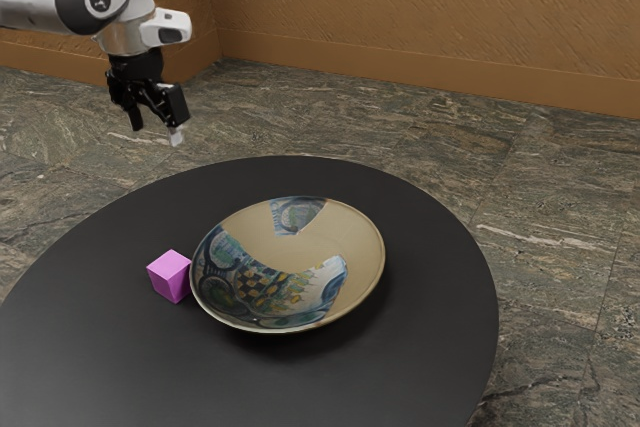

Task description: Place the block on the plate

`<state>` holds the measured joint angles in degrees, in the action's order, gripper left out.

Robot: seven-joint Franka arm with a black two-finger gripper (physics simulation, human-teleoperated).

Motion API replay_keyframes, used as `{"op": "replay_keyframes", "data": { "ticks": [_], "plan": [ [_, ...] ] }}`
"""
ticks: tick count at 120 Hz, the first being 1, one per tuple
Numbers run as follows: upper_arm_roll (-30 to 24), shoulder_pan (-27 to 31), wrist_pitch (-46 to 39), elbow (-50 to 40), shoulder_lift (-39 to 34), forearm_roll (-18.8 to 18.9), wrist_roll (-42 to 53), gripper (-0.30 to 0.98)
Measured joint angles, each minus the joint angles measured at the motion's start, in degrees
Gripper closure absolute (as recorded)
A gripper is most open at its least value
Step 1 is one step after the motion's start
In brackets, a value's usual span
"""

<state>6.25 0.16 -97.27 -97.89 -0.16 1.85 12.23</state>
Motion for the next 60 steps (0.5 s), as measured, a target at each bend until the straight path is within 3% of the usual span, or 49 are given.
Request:
{"op": "replay_keyframes", "data": {
  "ticks": [31, 60],
  "plan": [
    [0.0, 2.0, -5.0, -11.9, -3.2, -0.2, 1.7, 0.00],
    [0.0, 6.0, -15.2, -21.5, 0.9, 0.0, 2.6, 0.00]
  ]
}}
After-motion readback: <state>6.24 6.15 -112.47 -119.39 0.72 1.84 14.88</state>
